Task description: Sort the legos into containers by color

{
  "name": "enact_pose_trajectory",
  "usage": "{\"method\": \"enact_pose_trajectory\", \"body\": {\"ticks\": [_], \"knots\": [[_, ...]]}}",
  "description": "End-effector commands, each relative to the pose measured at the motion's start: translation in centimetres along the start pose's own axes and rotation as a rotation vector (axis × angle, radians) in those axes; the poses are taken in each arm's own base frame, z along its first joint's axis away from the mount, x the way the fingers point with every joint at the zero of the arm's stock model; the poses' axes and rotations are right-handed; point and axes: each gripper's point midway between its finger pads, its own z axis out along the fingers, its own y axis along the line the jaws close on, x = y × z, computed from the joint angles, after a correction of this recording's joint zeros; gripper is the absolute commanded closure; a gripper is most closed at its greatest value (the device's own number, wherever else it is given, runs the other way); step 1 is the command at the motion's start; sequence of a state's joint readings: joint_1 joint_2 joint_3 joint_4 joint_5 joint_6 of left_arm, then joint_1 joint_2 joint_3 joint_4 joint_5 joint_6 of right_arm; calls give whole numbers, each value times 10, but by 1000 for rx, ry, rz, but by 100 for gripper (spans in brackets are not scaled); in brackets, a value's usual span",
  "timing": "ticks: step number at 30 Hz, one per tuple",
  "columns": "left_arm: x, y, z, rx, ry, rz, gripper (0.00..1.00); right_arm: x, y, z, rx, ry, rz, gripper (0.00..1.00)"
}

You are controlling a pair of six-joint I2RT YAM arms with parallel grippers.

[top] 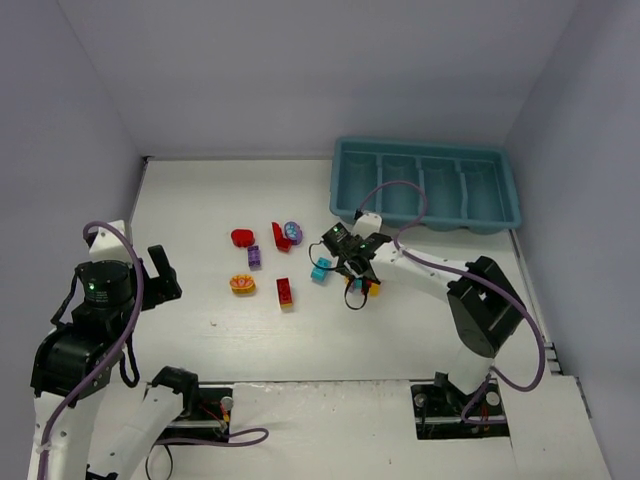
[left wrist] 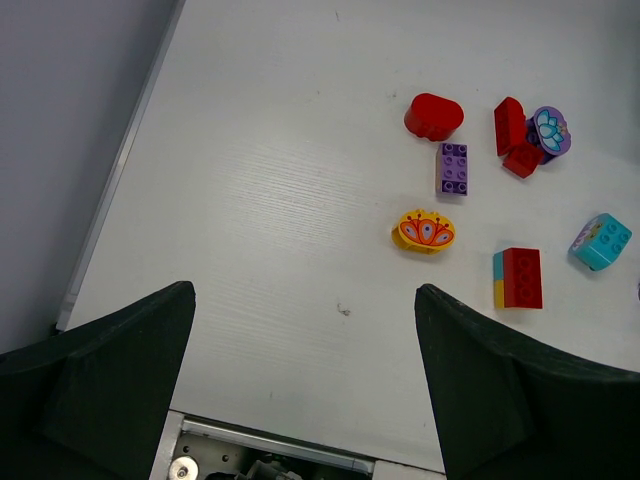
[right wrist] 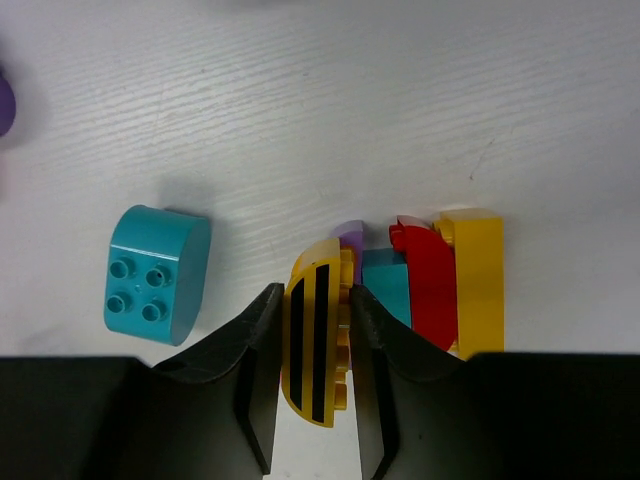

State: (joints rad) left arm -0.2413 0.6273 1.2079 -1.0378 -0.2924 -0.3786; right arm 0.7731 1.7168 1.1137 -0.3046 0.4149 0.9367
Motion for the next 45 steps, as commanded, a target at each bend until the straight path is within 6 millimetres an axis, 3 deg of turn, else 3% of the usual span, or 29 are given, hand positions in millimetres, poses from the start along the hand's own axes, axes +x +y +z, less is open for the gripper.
{"method": "enact_pose_trajectory", "body": {"ticks": [1, 5, 8, 9, 12, 13, 15, 16, 18, 19, 21, 22, 24, 25, 30, 31, 33, 35, 36, 38, 40, 42, 45], "knots": [[-14, -6, 1, 13, -30, -14, 16, -44, 15, -24, -41, -124, 12, 100], [-16, -7, 0, 20, -32, -15, 16, -103, 10, -63, -84, -264, -66, 100], [-15, -9, 1, 29, -29, -18, 16, -167, -20, -78, -76, -372, -92, 100], [-14, -11, 3, 37, -24, -20, 16, -194, -49, -73, -35, -400, -63, 100], [-12, -15, 5, 49, -8, -20, 16, -249, -87, -80, -38, -498, -116, 100], [-12, -16, 6, 49, -3, -20, 16, -271, -123, -76, 20, -526, -90, 100], [-12, -19, 7, 65, -1, -22, 16, -298, -146, -72, 33, -567, -148, 100], [-12, -20, 7, 68, 0, -23, 16, -312, -180, -68, 94, -574, -122, 100], [-13, -22, 7, 76, -2, -27, 16, -333, -197, -58, 106, -593, -122, 100], [-14, -23, 7, 81, -2, -28, 16, -347, -225, -46, 117, -601, -86, 100], [-15, -26, 8, 89, -3, -28, 16, -357, -238, -34, 86, -604, -76, 100], [-14, -26, 10, 91, 1, -26, 16, -360, -251, -16, 92, -587, -63, 100], [-15, -29, 12, 97, 1, -25, 16, -372, -250, -6, 59, -596, -95, 100], [-14, -30, 13, 102, 4, -24, 16, -370, -256, 14, 68, -570, -96, 100], [-11, -37, 20, 124, 7, -26, 16, -388, -275, 49, 101, -577, -58, 100], [-10, -38, 21, 128, 9, -27, 16, -387, -278, 64, 95, -564, -58, 100], [-8, -41, 23, 146, 8, -29, 16, -400, -280, 68, 90, -583, -64, 99], [-7, -43, 25, 152, 5, -35, 16, -400, -278, 84, 79, -564, -87, 91], [-6, -43, 26, 152, 2, -39, 16, -398, -277, 92, 70, -551, -90, 80], [-5, -43, 28, 147, 3, -47, 16, -408, -275, 90, 62, -569, -91, 65], [-4, -43, 30, 142, 7, -52, 16, -414, -274, 89, 63, -578, -96, 39], [-2, -44, 34, 138, 21, -50, 16, -416, -274, 86, 66, -583, -97, 23], [2, -46, 40, 136, 34, -48, 16, -423, -269, 71, 57, -606, -102, 21]]}}
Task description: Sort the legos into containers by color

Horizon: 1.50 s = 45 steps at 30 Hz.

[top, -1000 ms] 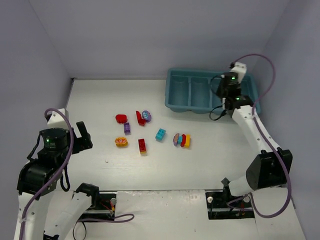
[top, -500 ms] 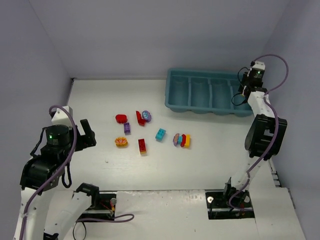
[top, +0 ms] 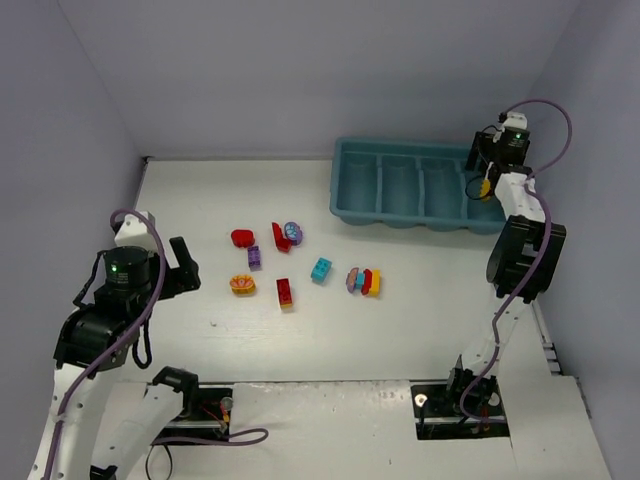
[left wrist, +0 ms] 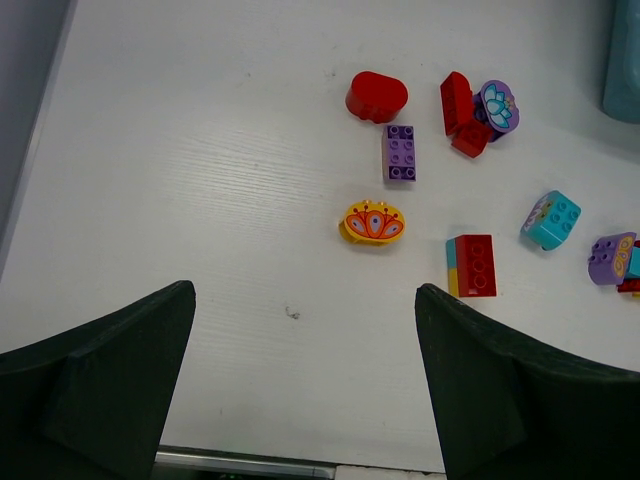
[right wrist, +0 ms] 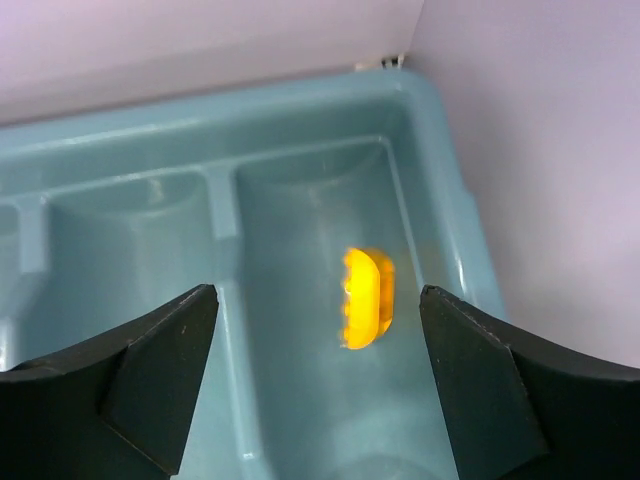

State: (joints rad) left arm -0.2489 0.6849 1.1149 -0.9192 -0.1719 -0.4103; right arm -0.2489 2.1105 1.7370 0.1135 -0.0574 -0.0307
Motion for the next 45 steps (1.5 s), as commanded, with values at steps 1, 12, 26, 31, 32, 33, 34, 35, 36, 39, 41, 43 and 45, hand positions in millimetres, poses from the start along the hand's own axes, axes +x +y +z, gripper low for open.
{"method": "enact_pose_trajectory", "body": {"ticks": [1, 12, 26, 31, 32, 33, 34, 35, 36, 39, 41, 43, 45], "knots": [[-14, -12, 10, 29, -39, -30, 16, -73, 4, -29, -14, -179, -8, 21], [-20, -19, 14, 59, -55, -46, 16, -69, 166, -165, -367, -192, -88, 26], [-1, -8, 2, 22, -10, -89, 16, 126, 351, -316, -583, 127, -22, 17], [6, -2, 1, -8, 0, -121, 16, 174, 372, -319, -480, 234, 80, 20], [7, -3, 0, -6, 6, -128, 16, 183, 375, -321, -450, 255, 118, 21], [7, -3, -1, -1, 3, -132, 16, 188, 375, -319, -421, 262, 129, 23], [8, -3, -2, -1, 5, -141, 16, 198, 372, -311, -361, 273, 148, 25], [8, -4, -4, 7, 0, -148, 16, 212, 371, -306, -326, 300, 135, 27], [9, -4, -4, 9, 3, -152, 16, 217, 370, -302, -303, 309, 144, 28], [12, -5, -6, 19, 9, -168, 16, 228, 371, -292, -244, 318, 162, 32], [13, -5, -9, 25, 5, -181, 16, 228, 374, -287, -229, 310, 167, 34], [14, -5, -10, 27, 5, -192, 16, 235, 377, -281, -217, 315, 147, 36], [16, -6, -11, 33, 5, -199, 16, 237, 381, -276, -211, 314, 134, 41]]}}
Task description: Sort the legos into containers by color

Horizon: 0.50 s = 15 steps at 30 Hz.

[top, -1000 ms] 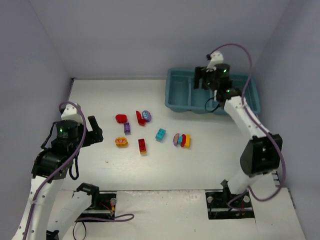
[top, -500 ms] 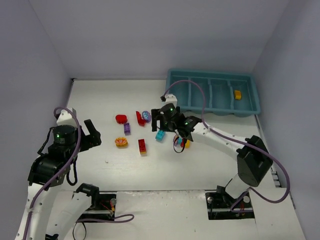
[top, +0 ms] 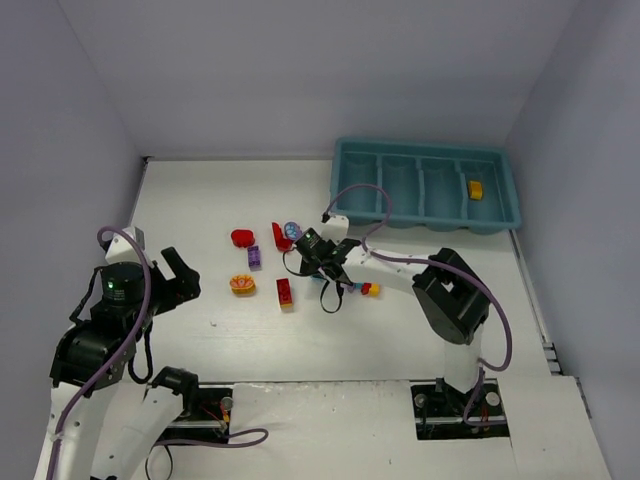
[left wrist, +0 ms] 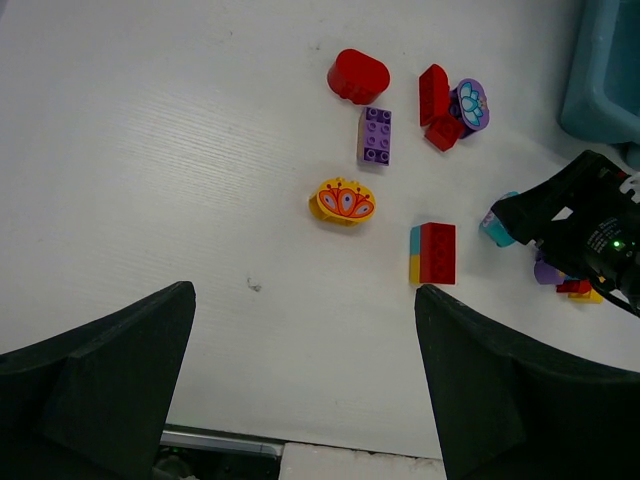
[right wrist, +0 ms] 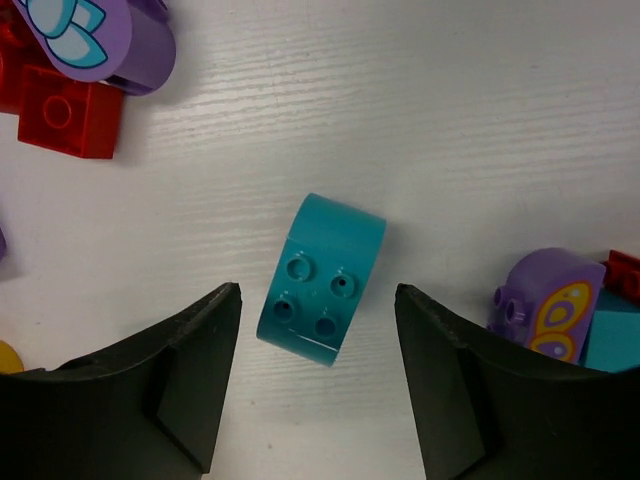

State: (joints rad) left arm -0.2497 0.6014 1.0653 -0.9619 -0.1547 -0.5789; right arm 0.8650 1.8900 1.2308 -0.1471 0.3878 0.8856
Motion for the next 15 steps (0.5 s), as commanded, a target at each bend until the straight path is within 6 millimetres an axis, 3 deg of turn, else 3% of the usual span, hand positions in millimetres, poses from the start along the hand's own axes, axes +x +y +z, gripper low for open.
{"method": "enact_pose_trajectory", "body": {"ticks": [1, 2, 3, 4, 5, 7, 10, 12, 15], "knots": [[-3, -6, -1, 22, -10, -36, 16, -37, 14, -4, 13, -114, 80, 43], [-2, -6, -2, 26, -7, -37, 16, -36, 14, -3, 19, -118, 79, 48], [-2, -7, -2, 28, -8, -38, 16, -36, 12, 0, 27, -119, 73, 63], [-2, -8, -2, 36, -5, -36, 16, -37, 12, 0, 26, -118, 66, 70], [-1, -8, -2, 37, -5, -36, 16, -42, 15, -2, 16, -122, 62, 87], [-2, -8, -3, 36, -3, -37, 16, -49, 15, -8, 10, -141, 29, 99], [-2, -8, -4, 39, -9, -37, 16, -77, 12, -24, -5, -193, -4, 100], [-3, -8, -4, 41, -8, -33, 16, -106, 9, -44, -30, -242, -12, 100], [-5, -9, -6, 46, -12, -26, 16, -164, -19, -69, -28, -335, -39, 100]]}}
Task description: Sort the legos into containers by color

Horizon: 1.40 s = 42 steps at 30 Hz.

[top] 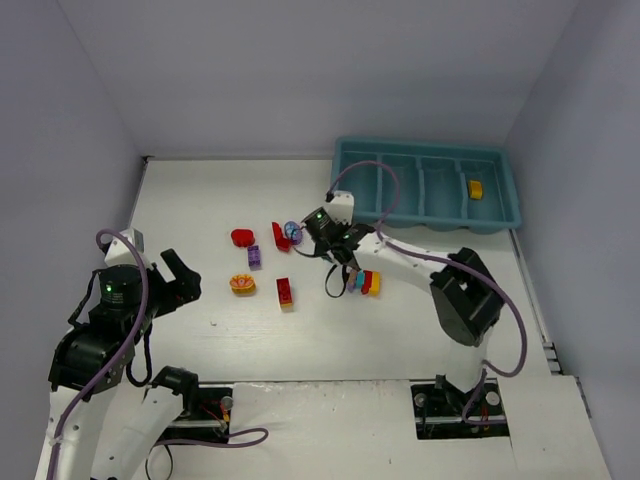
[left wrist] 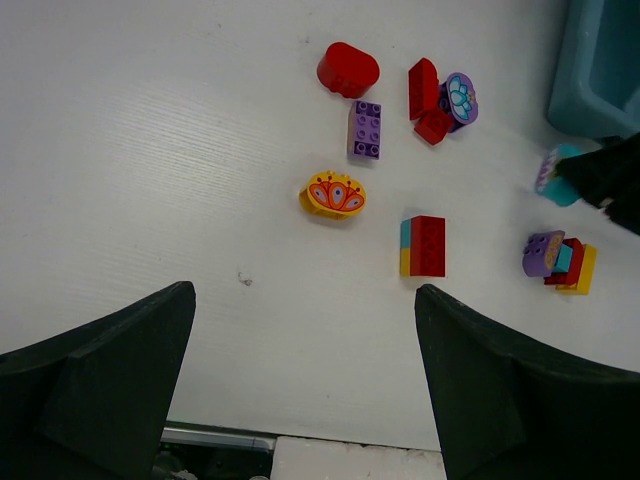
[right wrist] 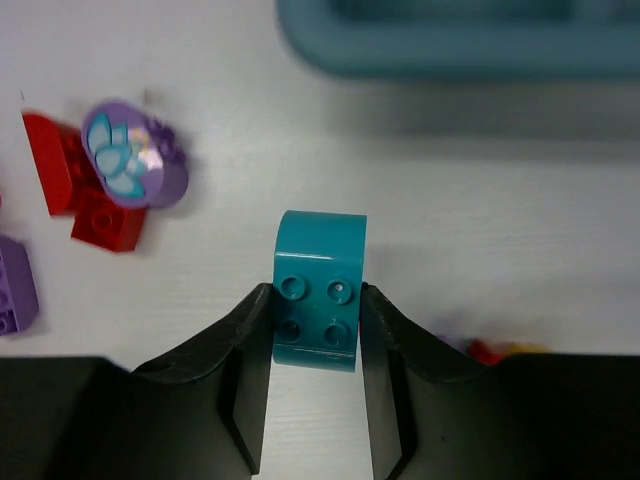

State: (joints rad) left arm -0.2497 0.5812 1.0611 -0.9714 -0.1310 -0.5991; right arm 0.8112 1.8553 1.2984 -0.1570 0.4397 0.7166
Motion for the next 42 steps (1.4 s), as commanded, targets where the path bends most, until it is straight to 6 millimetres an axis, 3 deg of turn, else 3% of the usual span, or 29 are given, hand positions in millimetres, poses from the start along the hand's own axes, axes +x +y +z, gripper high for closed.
{"method": "enact_pose_trajectory", "body": {"ticks": [1, 2, 5, 6, 7, 8, 10, 12, 15, 16, 18, 19, 21, 22, 26, 28, 30, 33, 35, 37, 38, 39, 41, 42], "knots": [[-9, -7, -2, 24, -19, -3, 16, -129, -35, -52, -26, -259, 40, 100], [-9, -7, -2, 24, -19, -2, 16, -160, -66, -56, 12, -314, 16, 100], [-10, -8, -2, 30, -24, 4, 16, -203, -109, -57, 21, -382, -69, 100], [-11, -9, -1, 34, -22, 11, 16, -219, -143, -51, 65, -398, -59, 100], [-11, -10, -1, 36, -23, 13, 16, -232, -149, -50, 25, -419, -75, 100], [-12, -11, 0, 38, -23, 15, 16, -248, -182, -43, 73, -443, -87, 100], [-14, -12, 2, 37, -24, 18, 16, -270, -200, -39, 50, -471, -96, 100], [-15, -13, 3, 35, -25, 24, 16, -278, -235, -16, 96, -449, -91, 100], [-16, -14, 9, 26, -15, 33, 16, -292, -266, 10, 124, -433, -91, 100], [-16, -14, 12, 19, -8, 34, 16, -286, -271, 29, 122, -402, -90, 100], [-17, -15, 17, 14, 1, 42, 16, -296, -265, 39, 89, -410, -95, 100], [-17, -15, 18, 11, 3, 42, 16, -298, -283, 45, 115, -405, -82, 98], [-18, -16, 21, 7, 4, 42, 16, -299, -291, 65, 146, -389, -80, 91], [-18, -17, 23, 3, 10, 46, 16, -292, -297, 80, 161, -364, -85, 79], [-19, -19, 28, -3, 17, 40, 16, -300, -298, 95, 151, -370, -95, 51], [-18, -20, 31, -3, 24, 36, 16, -310, -296, 95, 141, -389, -87, 31], [-17, -21, 34, -5, 33, 36, 16, -319, -286, 89, 91, -409, -84, 22], [-15, -21, 40, -12, 45, 33, 16, -329, -266, 68, 30, -442, -86, 21], [-13, -21, 45, -18, 54, 30, 16, -331, -243, 44, -46, -462, -102, 21], [-13, -24, 50, -14, 54, 27, 16, -321, -202, 20, -155, -465, -142, 22], [-11, -24, 54, -19, 65, 28, 16, -312, -172, 12, -212, -457, -171, 22], [-10, -24, 56, -20, 68, 29, 16, -311, -154, -11, -256, -479, -196, 22], [-11, -25, 60, -29, 74, 27, 16, -276, -115, -17, -367, -422, -248, 22], [-14, -26, 60, -30, 66, 24, 16, -263, -79, -37, -450, -423, -290, 22]]}}
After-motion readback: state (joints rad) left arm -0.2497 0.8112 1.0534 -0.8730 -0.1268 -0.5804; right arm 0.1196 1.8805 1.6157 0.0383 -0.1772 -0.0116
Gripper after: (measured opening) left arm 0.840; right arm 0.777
